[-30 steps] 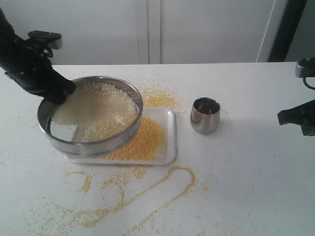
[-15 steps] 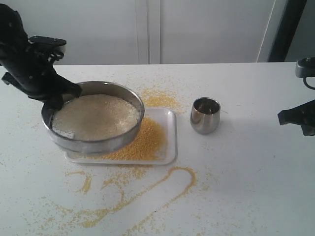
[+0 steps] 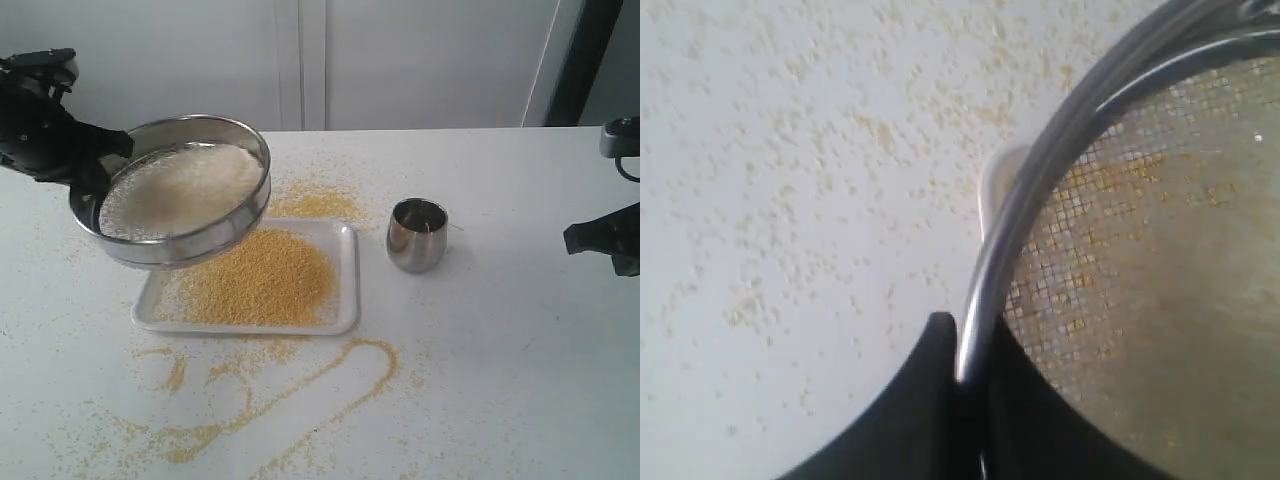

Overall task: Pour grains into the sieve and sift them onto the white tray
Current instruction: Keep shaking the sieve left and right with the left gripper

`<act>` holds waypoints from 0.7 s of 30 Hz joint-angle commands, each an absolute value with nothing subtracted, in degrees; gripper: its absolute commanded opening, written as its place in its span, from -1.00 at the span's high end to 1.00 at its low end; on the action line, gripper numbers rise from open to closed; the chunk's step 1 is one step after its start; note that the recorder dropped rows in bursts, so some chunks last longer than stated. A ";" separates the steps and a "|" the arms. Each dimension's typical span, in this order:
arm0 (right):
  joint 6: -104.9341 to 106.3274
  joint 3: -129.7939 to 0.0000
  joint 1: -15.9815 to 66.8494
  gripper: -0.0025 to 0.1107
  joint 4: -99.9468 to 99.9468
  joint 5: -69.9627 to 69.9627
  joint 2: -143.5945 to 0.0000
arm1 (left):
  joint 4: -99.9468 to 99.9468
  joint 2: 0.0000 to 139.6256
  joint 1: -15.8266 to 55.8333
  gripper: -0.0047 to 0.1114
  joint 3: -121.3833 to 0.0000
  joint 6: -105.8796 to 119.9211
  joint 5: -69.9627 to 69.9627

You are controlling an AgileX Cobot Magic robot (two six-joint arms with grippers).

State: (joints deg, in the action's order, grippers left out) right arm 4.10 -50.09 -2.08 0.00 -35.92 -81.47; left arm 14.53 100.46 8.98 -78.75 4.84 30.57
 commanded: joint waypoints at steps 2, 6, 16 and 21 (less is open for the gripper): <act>4.07 -49.78 -2.33 0.96 0.00 -35.54 -81.09 | 13.53 98.97 14.09 0.92 -76.79 4.60 31.01; 4.07 -49.78 -2.33 0.96 0.00 -35.54 -81.09 | 21.05 98.15 9.56 0.92 -76.79 2.32 30.61; 4.07 -49.78 -2.33 0.96 0.00 -35.55 -81.09 | 30.68 96.70 9.64 0.92 -75.87 20.14 35.38; 4.07 -49.78 -2.33 0.96 0.00 -35.55 -81.09 | 25.84 96.28 11.56 0.92 -75.98 17.33 32.90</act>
